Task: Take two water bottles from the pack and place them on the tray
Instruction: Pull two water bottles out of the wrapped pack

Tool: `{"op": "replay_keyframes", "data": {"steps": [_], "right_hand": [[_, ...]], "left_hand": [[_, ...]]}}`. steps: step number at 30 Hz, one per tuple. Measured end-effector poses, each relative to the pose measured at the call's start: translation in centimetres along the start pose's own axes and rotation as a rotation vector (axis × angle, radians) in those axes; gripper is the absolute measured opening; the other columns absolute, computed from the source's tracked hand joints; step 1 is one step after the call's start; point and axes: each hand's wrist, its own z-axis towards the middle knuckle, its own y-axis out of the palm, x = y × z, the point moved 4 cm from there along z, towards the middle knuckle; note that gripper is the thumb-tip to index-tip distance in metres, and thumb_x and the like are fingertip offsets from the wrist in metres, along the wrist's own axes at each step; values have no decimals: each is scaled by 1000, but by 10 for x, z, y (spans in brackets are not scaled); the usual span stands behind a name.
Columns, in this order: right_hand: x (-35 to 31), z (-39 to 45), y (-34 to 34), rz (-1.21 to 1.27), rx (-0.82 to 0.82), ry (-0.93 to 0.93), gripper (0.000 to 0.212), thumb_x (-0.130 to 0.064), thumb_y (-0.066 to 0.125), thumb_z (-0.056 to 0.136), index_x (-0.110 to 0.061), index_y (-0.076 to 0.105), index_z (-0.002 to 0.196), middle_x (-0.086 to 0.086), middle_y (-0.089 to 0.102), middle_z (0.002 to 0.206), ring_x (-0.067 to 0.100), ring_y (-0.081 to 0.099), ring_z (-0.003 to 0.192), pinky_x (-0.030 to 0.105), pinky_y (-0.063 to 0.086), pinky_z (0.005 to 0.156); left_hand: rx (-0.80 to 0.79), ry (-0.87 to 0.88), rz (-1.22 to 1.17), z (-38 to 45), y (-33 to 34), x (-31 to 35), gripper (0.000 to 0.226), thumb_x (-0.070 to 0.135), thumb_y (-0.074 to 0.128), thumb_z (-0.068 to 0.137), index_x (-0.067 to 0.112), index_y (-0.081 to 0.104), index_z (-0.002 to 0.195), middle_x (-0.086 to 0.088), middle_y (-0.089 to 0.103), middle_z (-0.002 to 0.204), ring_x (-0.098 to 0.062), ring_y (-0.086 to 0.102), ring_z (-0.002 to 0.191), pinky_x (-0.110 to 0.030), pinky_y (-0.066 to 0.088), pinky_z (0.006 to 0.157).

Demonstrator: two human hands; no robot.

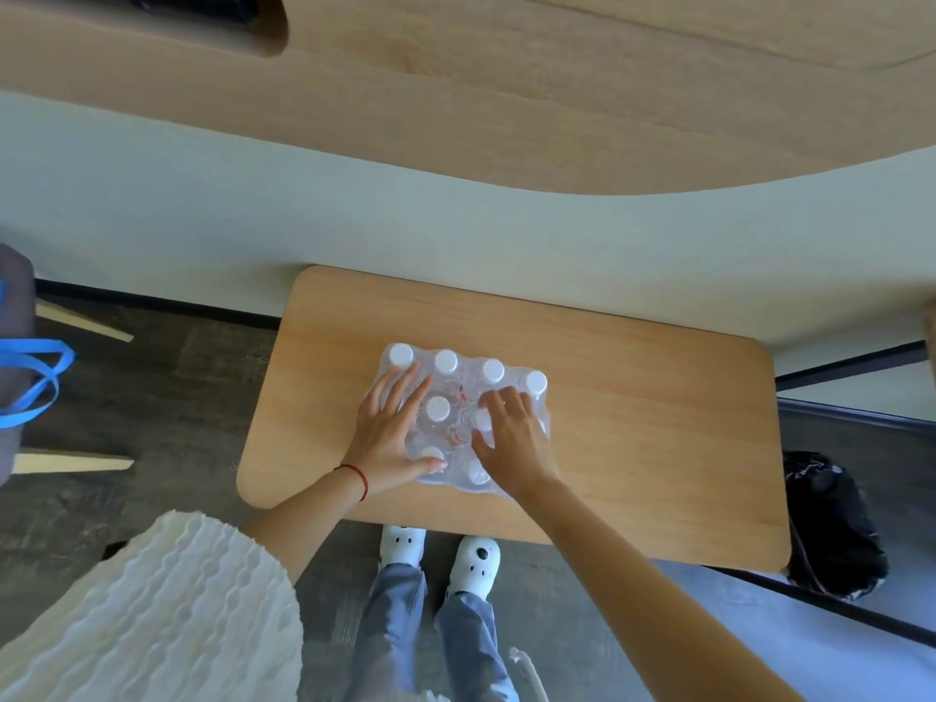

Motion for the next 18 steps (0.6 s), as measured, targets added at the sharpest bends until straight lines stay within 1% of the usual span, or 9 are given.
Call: {"op": "replay_keyframes", "data": {"steps": [2,3,5,6,8,11,15,17,18], "right_hand": [[-7,15,16,-93,-161,66,41,-25,51,94,-14,41,132,13,45,130,30,45,117,39,47,91],[-7,20,22,-135,-203,101,43,-23,48,95,-16,36,136,14,44,132,31,45,118,39,46,94],[-3,25,30,-186,-218,127,46,-17,47,96,-20,32,140,17,47,129,32,49,115,38,47,93],[1,27,32,-198,-207,119,46,-16,49,96,-20,32,139,17,50,124,32,51,111,38,47,91],[7,30,32,-153,-175,103,39,-18,53,94,-17,41,131,16,56,116,31,55,104,37,47,88],[12,30,28,9,-144,92,27,-20,62,88,-12,52,112,13,62,109,28,57,100,35,44,88],[9,27,15,123,-110,65,26,-17,68,82,-8,56,104,13,66,105,28,58,97,33,43,84],[6,26,3,116,-83,17,27,-16,69,80,-7,58,102,13,68,102,28,60,93,30,41,77],[5,24,-4,115,-63,-4,27,-16,70,78,-7,59,102,13,69,100,28,60,90,27,37,72]], "left_hand": [[47,-2,7,-1,-2,3,100,62,60,70,26,12,150,2,2,162,-23,-2,148,-48,11,119],[69,-9,19,0,-2,5,99,65,56,71,24,13,150,1,5,162,-24,0,147,-48,12,119],[93,-23,90,2,2,7,102,73,51,70,22,14,150,-3,9,161,-26,2,146,-48,15,117],[101,-27,141,3,4,7,104,76,48,69,20,15,150,-6,12,161,-27,4,145,-49,18,116],[125,-32,210,5,8,6,105,78,45,69,17,18,150,-9,19,159,-29,10,144,-50,25,114],[163,-16,211,5,11,3,102,77,45,69,18,22,149,-9,26,157,-30,18,142,-51,32,110],[187,-2,173,6,11,0,99,74,48,69,20,24,148,-6,28,156,-30,21,141,-53,34,109],[193,1,172,6,12,0,98,73,48,69,20,24,148,-6,28,156,-30,21,141,-53,35,108],[189,0,176,6,12,0,98,73,48,69,21,24,148,-5,28,156,-29,20,142,-53,35,108]]}}
